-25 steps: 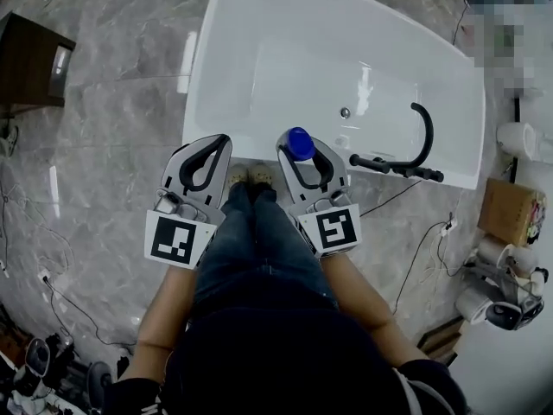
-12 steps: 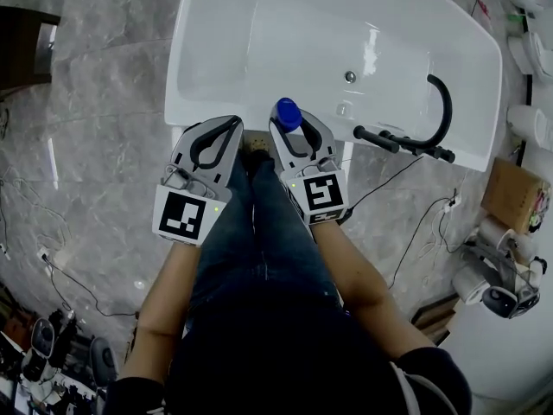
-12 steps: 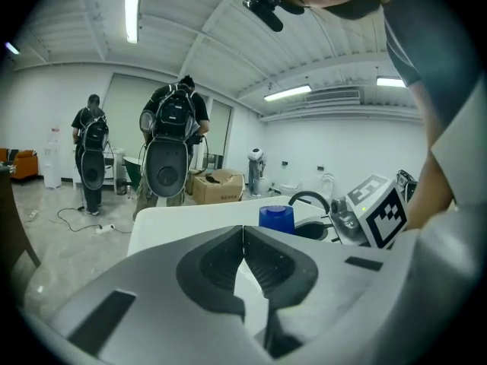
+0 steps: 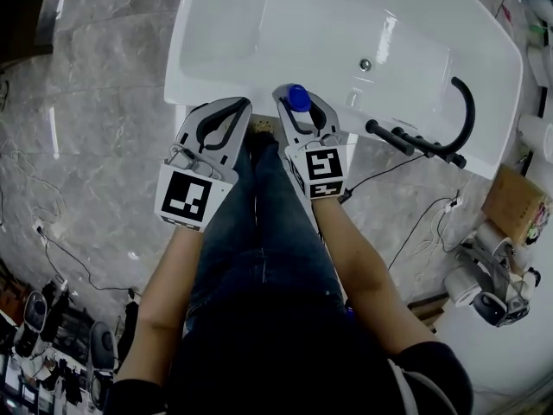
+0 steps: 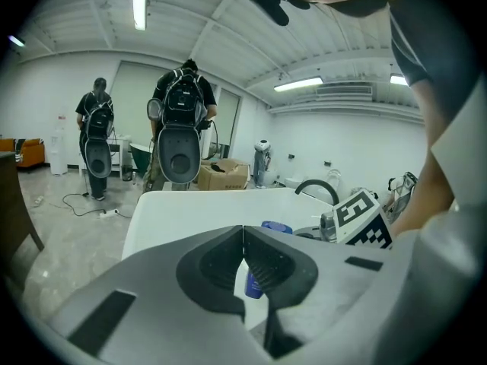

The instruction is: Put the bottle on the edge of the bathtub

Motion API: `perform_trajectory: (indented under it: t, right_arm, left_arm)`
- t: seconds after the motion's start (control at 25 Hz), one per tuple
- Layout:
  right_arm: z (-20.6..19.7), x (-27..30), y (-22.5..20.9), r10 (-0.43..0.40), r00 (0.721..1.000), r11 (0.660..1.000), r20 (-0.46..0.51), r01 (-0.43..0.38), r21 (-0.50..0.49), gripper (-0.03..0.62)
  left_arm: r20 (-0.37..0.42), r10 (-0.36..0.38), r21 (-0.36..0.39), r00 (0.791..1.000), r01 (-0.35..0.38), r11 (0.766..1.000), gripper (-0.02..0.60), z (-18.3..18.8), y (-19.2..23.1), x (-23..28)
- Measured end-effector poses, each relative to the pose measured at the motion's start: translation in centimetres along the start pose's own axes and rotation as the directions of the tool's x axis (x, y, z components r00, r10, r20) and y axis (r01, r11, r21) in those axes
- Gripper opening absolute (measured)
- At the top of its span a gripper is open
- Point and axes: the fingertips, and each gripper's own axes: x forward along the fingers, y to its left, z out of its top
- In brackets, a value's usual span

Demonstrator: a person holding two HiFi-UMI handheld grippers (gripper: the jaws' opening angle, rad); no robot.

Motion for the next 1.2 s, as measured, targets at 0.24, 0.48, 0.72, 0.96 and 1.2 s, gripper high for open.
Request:
perform_trajectory:
  t: [0.24,0.48,0.72,0.96,1.2]
  right_arm:
    - [-1.3,1.0,0.4,0.024,0.999,1.0,-0.044,-0.025,-0.019,0.164]
    - [-2.1,1.6,1.0,0.041,0.998,0.999,-0.048,-0.042,-0.011,0.163]
    - [-3.2,2.0,1.3,0.055,0.996,0.997,-0.065,-0.058,-0.048,0.164]
    - [-4.5,1.7,1.8,0.074,0.996,0.989,-0.057,-0.08,-0.124,0.163]
    - [-5.1,1.1,2.1,0.069,0.995,0.985,-0.07,-0.079,-0.155,0.164]
  left_arm:
    - [-0.04,-0.002,-0.017,0.999,0.002,1.0,0.025,-1.1,-0.3,0.2]
    - [-0.043,-0.019,-0.016,0.999,0.018,1.0,0.025,-1.4,-0.7,0.5]
    - [-0.029,-0.026,-0.018,0.999,0.025,1.0,0.025,-1.4,-0.8,0.7]
    - [-0.05,-0.032,-0.031,0.998,0.031,0.999,0.025,-2.1,-1.0,0.6]
    - [-0.064,-0.041,-0.031,0.997,0.039,0.999,0.025,-2.3,-1.2,0.5]
